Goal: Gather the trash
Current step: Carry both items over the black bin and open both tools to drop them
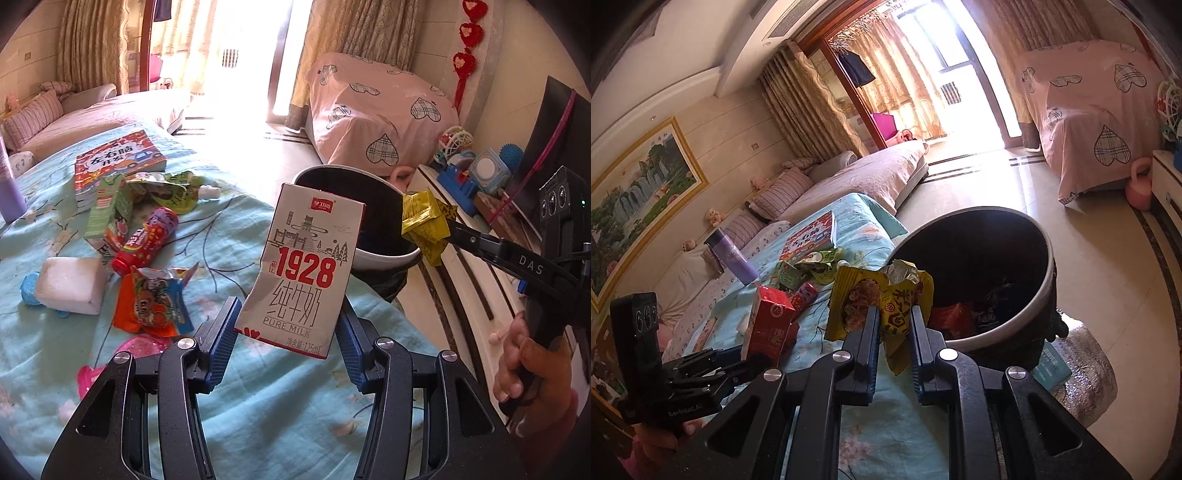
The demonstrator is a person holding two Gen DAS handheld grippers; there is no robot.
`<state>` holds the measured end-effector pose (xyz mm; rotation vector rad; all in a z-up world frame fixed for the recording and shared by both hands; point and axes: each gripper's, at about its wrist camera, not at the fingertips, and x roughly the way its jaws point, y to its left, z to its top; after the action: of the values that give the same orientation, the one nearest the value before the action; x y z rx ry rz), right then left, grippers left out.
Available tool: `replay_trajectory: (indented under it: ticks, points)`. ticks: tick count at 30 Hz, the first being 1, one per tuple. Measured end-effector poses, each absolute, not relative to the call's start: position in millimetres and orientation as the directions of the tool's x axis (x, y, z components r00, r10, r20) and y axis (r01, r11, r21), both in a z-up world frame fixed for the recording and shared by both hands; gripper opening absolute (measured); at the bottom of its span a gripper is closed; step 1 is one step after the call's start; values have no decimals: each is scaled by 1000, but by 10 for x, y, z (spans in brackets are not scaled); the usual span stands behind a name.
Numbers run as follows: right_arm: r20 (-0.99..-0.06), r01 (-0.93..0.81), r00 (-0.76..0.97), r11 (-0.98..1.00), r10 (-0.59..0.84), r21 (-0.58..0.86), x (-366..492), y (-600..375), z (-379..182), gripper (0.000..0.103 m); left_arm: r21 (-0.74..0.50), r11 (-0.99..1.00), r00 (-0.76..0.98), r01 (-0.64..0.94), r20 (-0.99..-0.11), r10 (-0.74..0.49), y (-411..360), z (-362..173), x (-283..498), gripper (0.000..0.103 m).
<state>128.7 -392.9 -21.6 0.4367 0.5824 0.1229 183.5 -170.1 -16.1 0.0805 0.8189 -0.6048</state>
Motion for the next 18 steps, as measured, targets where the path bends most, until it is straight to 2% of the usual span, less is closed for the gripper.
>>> replay_trajectory:
  ticks: [18]
  points:
    - [-521,64,836,913,171,403,1307,-4187,-231,15,-150,799,498,583,-711,-497,-2103,-145,1995,50]
